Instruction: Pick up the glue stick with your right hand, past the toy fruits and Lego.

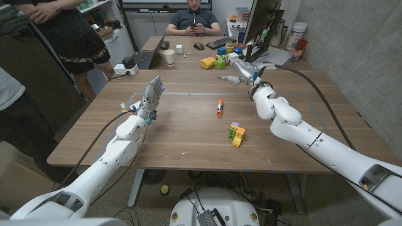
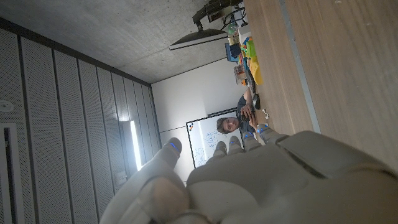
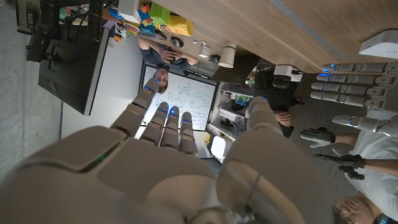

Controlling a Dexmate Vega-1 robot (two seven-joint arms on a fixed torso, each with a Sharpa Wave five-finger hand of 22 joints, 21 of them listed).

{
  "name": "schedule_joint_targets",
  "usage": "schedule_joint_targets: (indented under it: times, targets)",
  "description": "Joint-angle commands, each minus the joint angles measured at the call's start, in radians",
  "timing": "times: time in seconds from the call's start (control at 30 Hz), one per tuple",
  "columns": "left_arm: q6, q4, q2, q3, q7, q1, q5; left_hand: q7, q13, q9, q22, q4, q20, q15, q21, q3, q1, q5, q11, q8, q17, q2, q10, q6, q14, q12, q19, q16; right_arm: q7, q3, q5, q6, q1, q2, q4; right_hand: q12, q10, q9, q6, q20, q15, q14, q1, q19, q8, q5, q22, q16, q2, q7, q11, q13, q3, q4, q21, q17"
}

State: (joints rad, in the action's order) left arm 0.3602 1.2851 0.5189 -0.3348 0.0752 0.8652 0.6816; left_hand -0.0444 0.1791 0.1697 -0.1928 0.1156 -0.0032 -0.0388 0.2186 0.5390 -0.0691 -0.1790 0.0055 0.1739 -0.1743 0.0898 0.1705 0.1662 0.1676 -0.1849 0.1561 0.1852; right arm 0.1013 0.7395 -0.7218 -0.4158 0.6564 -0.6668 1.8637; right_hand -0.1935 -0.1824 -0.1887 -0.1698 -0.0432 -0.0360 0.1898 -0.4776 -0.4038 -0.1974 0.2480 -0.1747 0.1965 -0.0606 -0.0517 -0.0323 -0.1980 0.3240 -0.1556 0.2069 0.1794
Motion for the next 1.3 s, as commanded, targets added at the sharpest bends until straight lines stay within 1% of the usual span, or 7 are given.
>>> schedule_joint_targets:
  times: [0.03,0.27,0.4,0.7,0.93,1.07,1.3]
  targets:
    - [0.001,0.008,0.003,0.001,0.000,0.005,-0.001,0.000,0.003,0.002,-0.002,0.002,-0.002,0.000,0.002,-0.002,0.002,-0.002,0.001,0.005,-0.003,0.014,0.062,0.024,0.114,-0.006,0.004,0.004,-0.113,0.041,-0.035,-0.064,-0.021,-0.009,0.011,-0.001,0.012,-0.002,0.009,-0.018,-0.016,0.023,-0.016,-0.023,0.001,0.009,-0.005,0.010,-0.009,0.009,0.013,-0.002,-0.011,0.004,0.011,0.003]
    - [0.005,0.012,0.005,0.002,0.003,0.009,0.000,-0.001,0.003,0.002,-0.002,0.002,-0.002,0.000,0.002,-0.003,0.002,-0.002,0.002,0.005,-0.003,0.014,0.063,0.024,0.114,-0.006,0.004,0.004,-0.172,0.068,-0.062,-0.092,-0.035,-0.011,0.015,-0.001,0.017,-0.002,0.015,-0.053,-0.014,0.078,-0.004,-0.046,0.002,0.017,-0.011,0.034,-0.002,0.018,0.024,-0.002,-0.030,0.025,0.018,0.017]
    - [0.007,0.018,0.008,0.005,0.002,0.014,0.001,-0.001,0.003,0.002,-0.002,0.002,-0.003,0.000,0.002,-0.003,0.002,-0.002,0.002,0.005,-0.003,0.013,0.062,0.024,0.114,-0.006,0.004,0.004,-0.216,0.086,-0.081,-0.107,-0.044,-0.010,0.016,0.001,0.024,-0.002,0.017,-0.066,0.000,0.033,-0.007,0.014,0.002,0.024,-0.013,0.019,-0.007,0.016,0.019,-0.002,-0.043,0.027,-0.005,0.024]
    - [0.009,0.030,0.017,0.010,0.006,0.023,0.005,-0.001,0.003,0.002,-0.002,0.001,-0.001,0.000,0.002,-0.004,0.002,-0.002,0.001,0.005,-0.003,0.013,0.062,0.024,0.114,-0.006,0.005,0.004,-0.375,0.160,-0.199,-0.220,-0.081,0.016,0.026,-0.008,0.005,-0.002,-0.005,-0.070,0.006,0.005,0.001,0.059,-0.007,0.035,-0.013,0.012,-0.038,0.013,0.005,-0.004,-0.069,0.029,-0.016,0.030]
    - [0.011,0.028,0.021,0.015,0.018,0.025,0.013,-0.001,0.003,0.002,-0.002,0.001,-0.001,0.001,0.002,-0.004,0.002,-0.002,0.000,0.005,-0.003,0.013,0.061,0.024,0.114,-0.006,0.004,0.004,-0.442,0.186,-0.240,-0.253,-0.092,0.041,0.023,-0.017,-0.019,-0.002,-0.026,-0.064,0.010,0.008,0.009,0.055,-0.013,0.044,-0.013,0.016,-0.046,0.008,-0.003,-0.004,-0.082,0.034,-0.010,0.034]
    - [0.015,0.022,0.022,0.016,0.027,0.024,0.016,-0.001,0.003,0.002,-0.002,0.000,-0.001,0.000,0.002,-0.005,0.002,-0.002,0.000,0.005,-0.003,0.013,0.063,0.024,0.114,-0.006,0.004,0.003,-0.496,0.204,-0.261,-0.273,-0.109,0.061,0.013,-0.028,-0.057,-0.002,-0.063,-0.052,0.009,0.026,0.001,0.042,-0.024,0.057,-0.012,0.025,-0.039,0.009,-0.007,-0.005,-0.085,0.037,-0.002,0.036]
    - [0.023,0.013,0.024,0.022,0.038,0.023,0.022,-0.001,0.003,0.002,-0.002,0.000,-0.001,0.000,0.002,-0.005,0.002,-0.002,0.000,0.005,-0.003,0.013,0.062,0.024,0.114,-0.006,0.004,0.003,-0.529,0.225,-0.298,-0.313,-0.120,0.098,-0.006,-0.027,-0.062,-0.002,-0.073,-0.047,0.013,0.029,-0.016,0.036,-0.024,0.067,-0.012,0.026,-0.028,0.007,-0.011,-0.006,-0.081,0.034,0.000,0.036]
